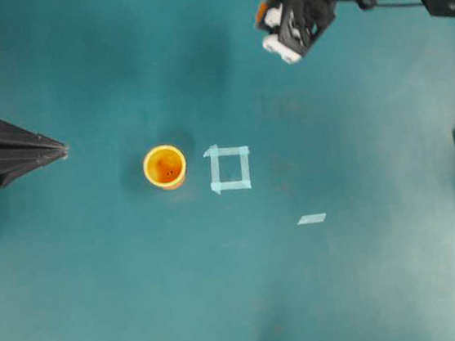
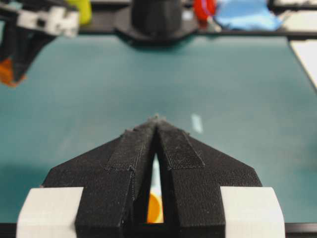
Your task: Move the block backward with right arm.
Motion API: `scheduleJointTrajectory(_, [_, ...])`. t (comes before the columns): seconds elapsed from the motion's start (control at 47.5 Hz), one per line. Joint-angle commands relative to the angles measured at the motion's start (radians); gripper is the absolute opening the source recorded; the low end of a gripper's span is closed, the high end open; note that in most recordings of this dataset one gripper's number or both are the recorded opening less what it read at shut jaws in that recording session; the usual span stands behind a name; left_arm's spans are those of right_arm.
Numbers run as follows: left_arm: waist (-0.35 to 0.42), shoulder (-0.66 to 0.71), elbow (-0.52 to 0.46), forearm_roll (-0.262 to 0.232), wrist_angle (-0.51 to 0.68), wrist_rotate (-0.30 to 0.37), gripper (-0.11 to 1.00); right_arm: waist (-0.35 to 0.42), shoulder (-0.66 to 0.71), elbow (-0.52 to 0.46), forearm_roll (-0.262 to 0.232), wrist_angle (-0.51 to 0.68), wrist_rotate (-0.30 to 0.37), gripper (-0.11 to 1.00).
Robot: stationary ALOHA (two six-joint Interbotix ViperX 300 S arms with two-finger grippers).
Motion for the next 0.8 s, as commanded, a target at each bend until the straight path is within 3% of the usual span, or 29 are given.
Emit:
scheduleJointTrajectory(0.0, [-0.002,0.003,-0.032,0.002,-0.003,-0.002,0.00,-0.025,0.002,-0.046,-0.006,-0.015,0.002,0.40])
scheduleJointTrajectory(0.295, [-0.002,0.003,-0.034,0.002,-0.003,-0.002,0.00,-0.095,0.037,-0.106,-0.008,-0.029,0.002,0.40])
scheduleJointTrajectory(0.779, [-0.002,0.003,-0.035,0.002,0.005,-0.002,0.00,-0.100,0.038,-0.106,-0.008,-0.029,0.002,0.40])
